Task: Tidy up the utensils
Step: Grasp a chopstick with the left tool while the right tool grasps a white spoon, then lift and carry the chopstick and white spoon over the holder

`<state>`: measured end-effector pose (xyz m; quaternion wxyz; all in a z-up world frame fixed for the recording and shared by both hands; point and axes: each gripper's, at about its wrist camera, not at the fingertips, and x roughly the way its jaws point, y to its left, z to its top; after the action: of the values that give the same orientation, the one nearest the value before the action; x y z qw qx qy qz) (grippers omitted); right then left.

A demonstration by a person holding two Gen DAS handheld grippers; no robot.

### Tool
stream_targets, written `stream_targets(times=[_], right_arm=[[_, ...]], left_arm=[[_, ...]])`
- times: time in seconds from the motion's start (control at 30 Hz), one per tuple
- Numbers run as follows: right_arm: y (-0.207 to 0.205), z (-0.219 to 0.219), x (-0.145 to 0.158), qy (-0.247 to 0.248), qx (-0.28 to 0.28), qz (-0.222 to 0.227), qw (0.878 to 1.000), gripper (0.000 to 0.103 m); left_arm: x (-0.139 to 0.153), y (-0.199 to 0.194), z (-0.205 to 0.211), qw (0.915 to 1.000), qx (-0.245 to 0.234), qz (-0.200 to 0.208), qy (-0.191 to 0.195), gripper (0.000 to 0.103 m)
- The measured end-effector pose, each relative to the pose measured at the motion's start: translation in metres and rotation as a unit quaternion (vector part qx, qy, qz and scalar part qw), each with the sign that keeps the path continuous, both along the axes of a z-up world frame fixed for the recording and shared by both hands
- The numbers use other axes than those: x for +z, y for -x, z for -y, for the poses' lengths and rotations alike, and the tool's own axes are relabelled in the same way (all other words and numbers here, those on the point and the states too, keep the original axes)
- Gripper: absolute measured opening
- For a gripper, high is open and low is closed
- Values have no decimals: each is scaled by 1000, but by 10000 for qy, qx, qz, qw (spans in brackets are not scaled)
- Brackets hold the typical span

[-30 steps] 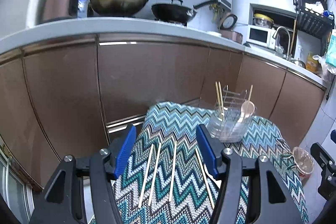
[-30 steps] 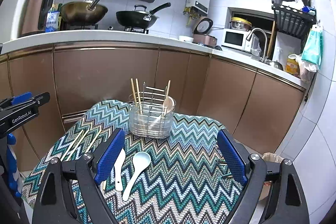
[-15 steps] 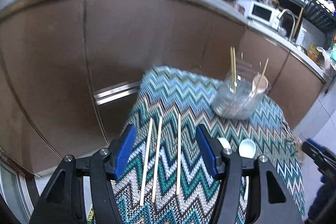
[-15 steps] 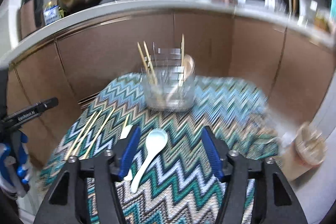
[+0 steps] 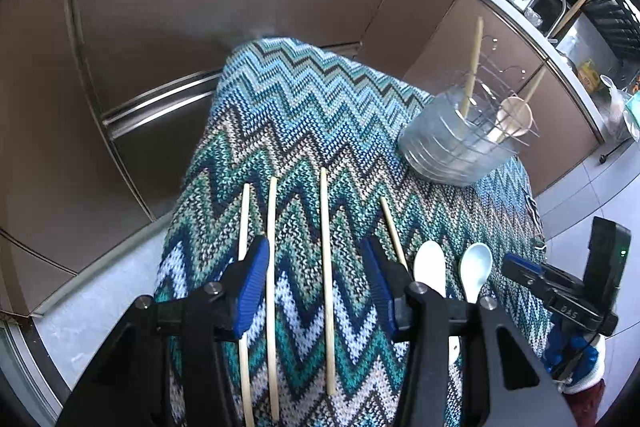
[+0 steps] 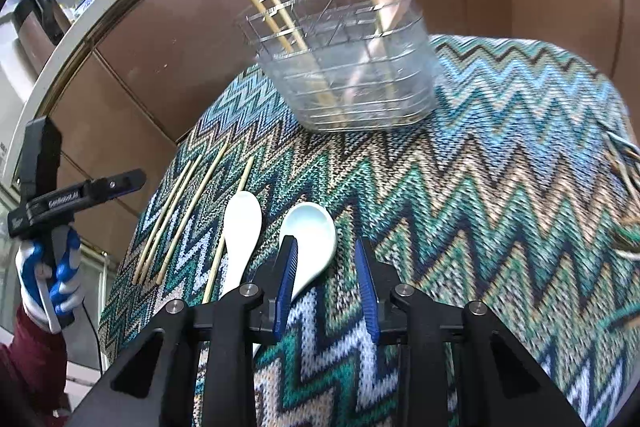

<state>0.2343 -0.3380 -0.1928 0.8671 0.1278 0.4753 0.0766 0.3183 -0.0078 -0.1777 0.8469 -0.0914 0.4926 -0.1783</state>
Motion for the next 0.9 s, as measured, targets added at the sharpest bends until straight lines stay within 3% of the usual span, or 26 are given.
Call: stream_targets(times=[0.23, 0.9], right_arm=[[-18, 1, -10, -69, 255, -166, 9995, 22], [-66, -20, -38, -227, 840, -584, 9945, 9]], left_arm=[[-15, -28, 0, 9988, -120, -480, -66, 30], [-50, -68, 13, 9897, -183, -1169, -800, 12]])
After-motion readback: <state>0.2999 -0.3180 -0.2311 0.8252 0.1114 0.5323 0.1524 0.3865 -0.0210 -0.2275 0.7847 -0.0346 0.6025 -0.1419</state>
